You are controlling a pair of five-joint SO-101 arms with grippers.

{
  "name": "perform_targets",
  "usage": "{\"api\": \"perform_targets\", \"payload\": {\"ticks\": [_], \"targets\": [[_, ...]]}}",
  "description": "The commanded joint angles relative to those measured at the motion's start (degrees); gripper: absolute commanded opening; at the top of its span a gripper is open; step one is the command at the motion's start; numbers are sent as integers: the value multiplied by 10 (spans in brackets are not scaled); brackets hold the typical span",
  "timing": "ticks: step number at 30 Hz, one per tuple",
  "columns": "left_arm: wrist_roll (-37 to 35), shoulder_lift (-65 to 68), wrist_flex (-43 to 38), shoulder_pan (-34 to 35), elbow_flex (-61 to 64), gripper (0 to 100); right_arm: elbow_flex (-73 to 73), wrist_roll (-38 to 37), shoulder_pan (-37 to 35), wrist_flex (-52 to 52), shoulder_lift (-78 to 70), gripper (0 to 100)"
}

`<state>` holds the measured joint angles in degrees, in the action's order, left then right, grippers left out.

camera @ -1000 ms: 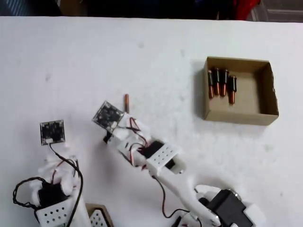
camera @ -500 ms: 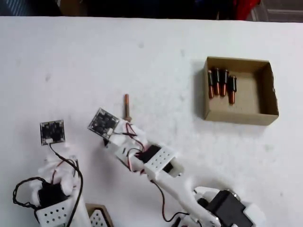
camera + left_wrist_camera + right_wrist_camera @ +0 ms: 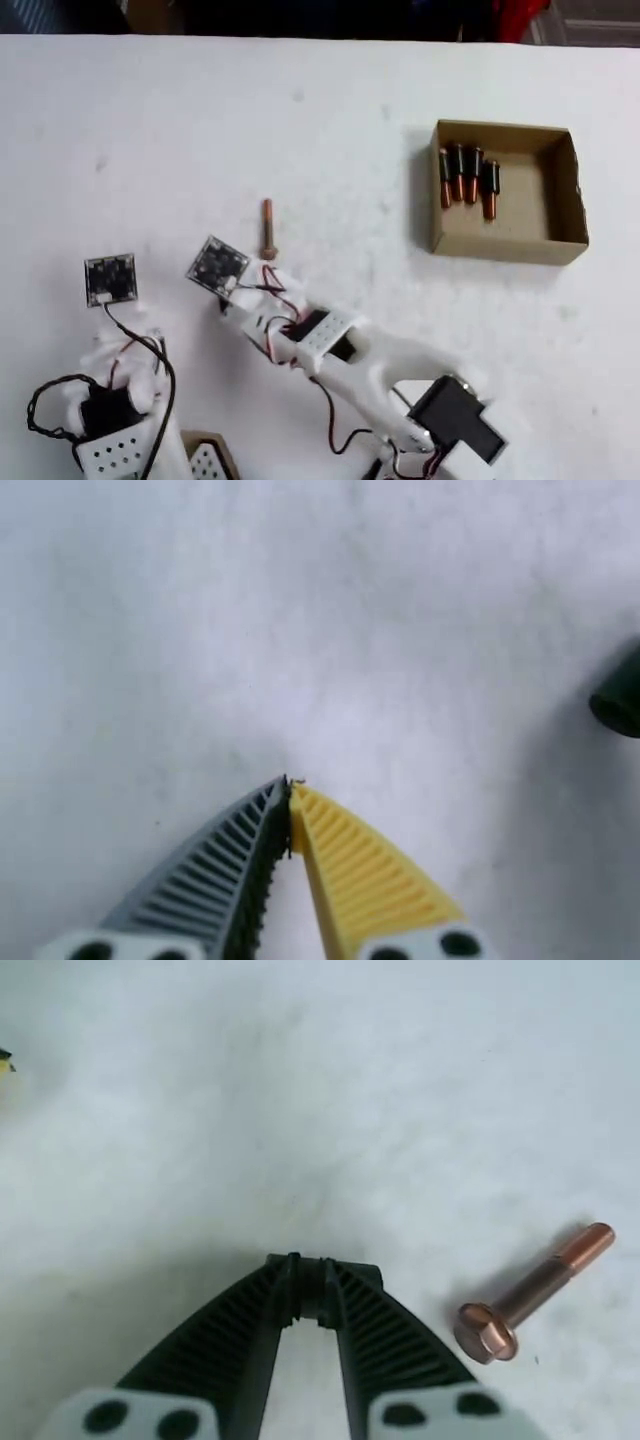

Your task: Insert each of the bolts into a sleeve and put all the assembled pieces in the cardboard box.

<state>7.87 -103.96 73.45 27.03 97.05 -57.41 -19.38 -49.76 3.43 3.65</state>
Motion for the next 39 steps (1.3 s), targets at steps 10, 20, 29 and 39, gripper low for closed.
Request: {"api": "perform_targets", "payload": {"ticks": [10, 20, 29, 39], "targets": [[4, -4, 2, 4, -1, 23, 10, -96, 0, -6, -19, 17], [4, -4, 2, 4, -1, 23, 12, -96, 1, -109, 19, 17], [4, -4, 2, 4, -1, 23, 11, -98, 86, -135, 29, 17], [4, -4, 2, 4, -1, 23, 11, -98, 98, -136, 30, 18]]}}
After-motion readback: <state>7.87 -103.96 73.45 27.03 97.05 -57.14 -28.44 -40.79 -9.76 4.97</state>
